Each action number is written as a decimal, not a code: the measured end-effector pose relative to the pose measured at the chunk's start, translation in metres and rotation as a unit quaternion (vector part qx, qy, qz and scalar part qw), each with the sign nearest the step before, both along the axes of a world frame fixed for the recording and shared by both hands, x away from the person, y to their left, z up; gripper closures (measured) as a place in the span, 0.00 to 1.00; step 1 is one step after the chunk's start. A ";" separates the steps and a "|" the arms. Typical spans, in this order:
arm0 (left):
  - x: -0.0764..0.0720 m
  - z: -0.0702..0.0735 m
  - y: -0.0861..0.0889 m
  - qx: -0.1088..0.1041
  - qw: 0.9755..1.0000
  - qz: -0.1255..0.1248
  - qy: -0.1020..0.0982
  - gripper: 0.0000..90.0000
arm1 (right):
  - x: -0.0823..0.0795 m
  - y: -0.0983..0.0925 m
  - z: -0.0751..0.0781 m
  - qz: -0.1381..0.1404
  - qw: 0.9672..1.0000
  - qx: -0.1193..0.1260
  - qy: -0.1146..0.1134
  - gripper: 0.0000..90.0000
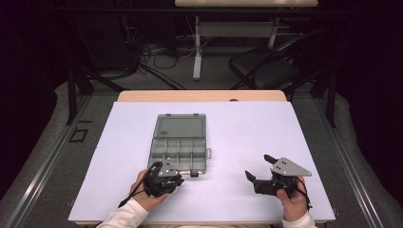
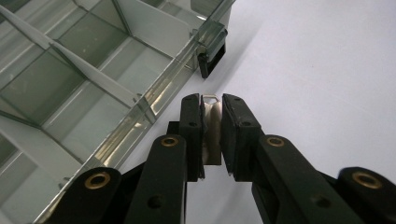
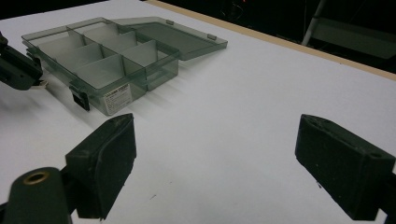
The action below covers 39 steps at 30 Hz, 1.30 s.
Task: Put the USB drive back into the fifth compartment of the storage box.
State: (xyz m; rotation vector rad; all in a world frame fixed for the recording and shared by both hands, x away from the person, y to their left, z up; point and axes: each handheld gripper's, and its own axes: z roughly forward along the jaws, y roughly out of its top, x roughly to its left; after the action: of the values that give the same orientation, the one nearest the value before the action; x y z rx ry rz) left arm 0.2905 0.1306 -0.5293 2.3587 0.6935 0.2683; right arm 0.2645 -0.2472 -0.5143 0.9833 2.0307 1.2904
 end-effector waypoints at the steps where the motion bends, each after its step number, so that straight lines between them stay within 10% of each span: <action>1: 0.000 0.001 0.001 -0.003 1.000 0.002 -0.001 0.88 | 0.000 0.000 0.000 0.000 1.000 0.000 -0.001 0.14; 39: 0.011 0.024 0.035 -0.038 0.996 0.068 -0.033 0.88 | 0.001 0.000 -0.002 -0.001 1.000 0.000 0.004 0.15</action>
State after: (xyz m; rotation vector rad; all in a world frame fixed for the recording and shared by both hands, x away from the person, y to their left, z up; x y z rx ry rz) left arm 0.3013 0.1658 -0.5048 2.2241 0.8190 0.3721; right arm 0.2659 -0.2469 -0.5159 0.9927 2.0359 1.2872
